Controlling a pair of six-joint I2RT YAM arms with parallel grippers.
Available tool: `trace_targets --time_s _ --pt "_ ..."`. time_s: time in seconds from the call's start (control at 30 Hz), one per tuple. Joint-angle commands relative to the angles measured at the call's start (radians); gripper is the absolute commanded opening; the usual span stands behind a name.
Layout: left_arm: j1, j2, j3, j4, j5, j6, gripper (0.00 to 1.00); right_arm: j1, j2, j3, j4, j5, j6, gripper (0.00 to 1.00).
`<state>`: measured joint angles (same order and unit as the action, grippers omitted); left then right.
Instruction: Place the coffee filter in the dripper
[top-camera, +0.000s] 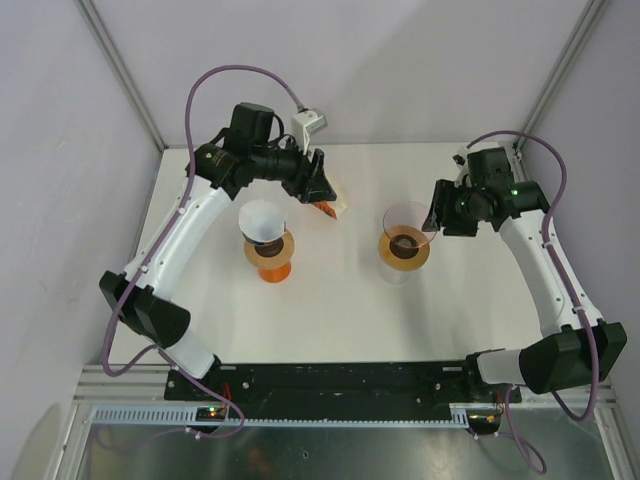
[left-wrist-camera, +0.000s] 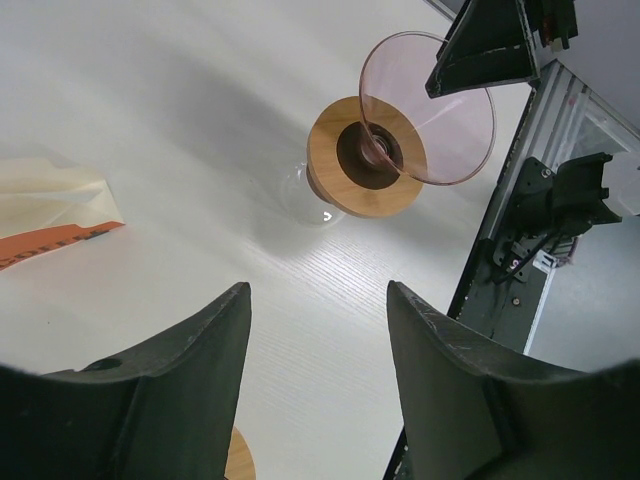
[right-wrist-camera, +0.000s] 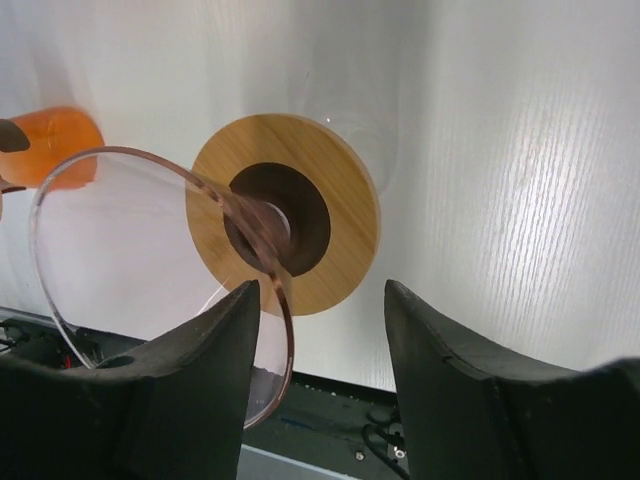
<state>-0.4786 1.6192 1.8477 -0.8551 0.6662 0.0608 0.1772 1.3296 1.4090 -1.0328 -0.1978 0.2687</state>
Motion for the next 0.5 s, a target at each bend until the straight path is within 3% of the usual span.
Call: trace_targets --time_s 0.0,0.17,0.33,0.47 --pt "0.008 -0.033 0.008 0.014 0.027 0.02 0.61 0.0 -0.043 0.093 0.016 -0.03 0.001 0.59" --pt "0.027 -0.048 0.0 0.013 0.025 0.031 0.62 0.045 -0.084 0.186 0.062 -0.004 -0.037 0.63" --pt "0.091 -0.078 -0.006 0.013 0.041 0.035 0.62 0.133 -0.181 0.181 0.277 0.005 -0.103 0.66" --pt "0.16 -0.124 -0.011 0.014 0.059 0.036 0.63 0.24 -0.148 0.215 0.394 0.047 -0.173 0.66"
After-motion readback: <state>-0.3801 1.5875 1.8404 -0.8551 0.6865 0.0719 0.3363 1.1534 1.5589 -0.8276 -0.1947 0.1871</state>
